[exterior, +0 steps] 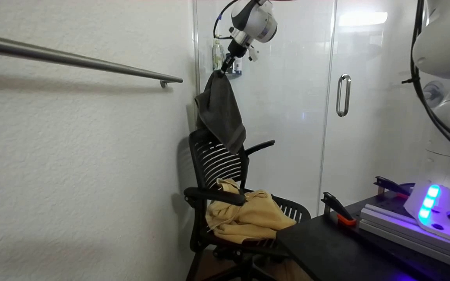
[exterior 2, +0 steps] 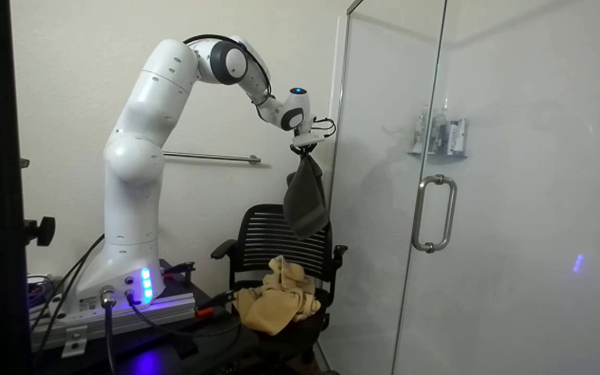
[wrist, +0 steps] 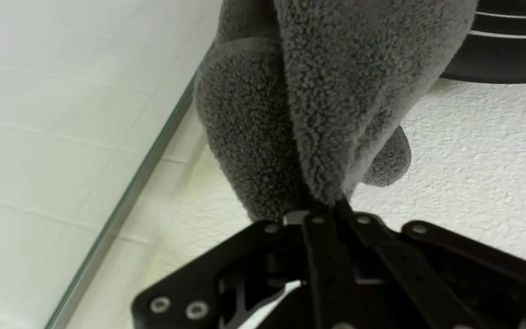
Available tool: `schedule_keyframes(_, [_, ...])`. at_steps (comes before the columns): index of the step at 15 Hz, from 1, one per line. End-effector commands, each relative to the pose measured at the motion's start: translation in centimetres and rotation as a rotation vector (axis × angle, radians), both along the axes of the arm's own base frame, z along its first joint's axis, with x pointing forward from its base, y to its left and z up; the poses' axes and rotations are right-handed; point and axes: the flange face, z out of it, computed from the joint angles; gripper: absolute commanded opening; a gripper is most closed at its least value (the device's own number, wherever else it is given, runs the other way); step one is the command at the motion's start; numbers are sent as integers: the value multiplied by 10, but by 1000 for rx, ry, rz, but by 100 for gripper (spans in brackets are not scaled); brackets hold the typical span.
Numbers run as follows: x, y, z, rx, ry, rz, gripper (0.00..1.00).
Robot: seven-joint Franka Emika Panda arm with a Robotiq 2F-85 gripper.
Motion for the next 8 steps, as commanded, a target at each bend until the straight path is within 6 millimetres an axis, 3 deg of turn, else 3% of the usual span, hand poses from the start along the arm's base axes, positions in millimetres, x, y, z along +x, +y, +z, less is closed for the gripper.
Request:
schedule_keyframes(1, [-21, 1, 24, -36, 155, -114, 1])
schedule_keyframes(8, [-48, 18, 6, 46, 576, -240, 1])
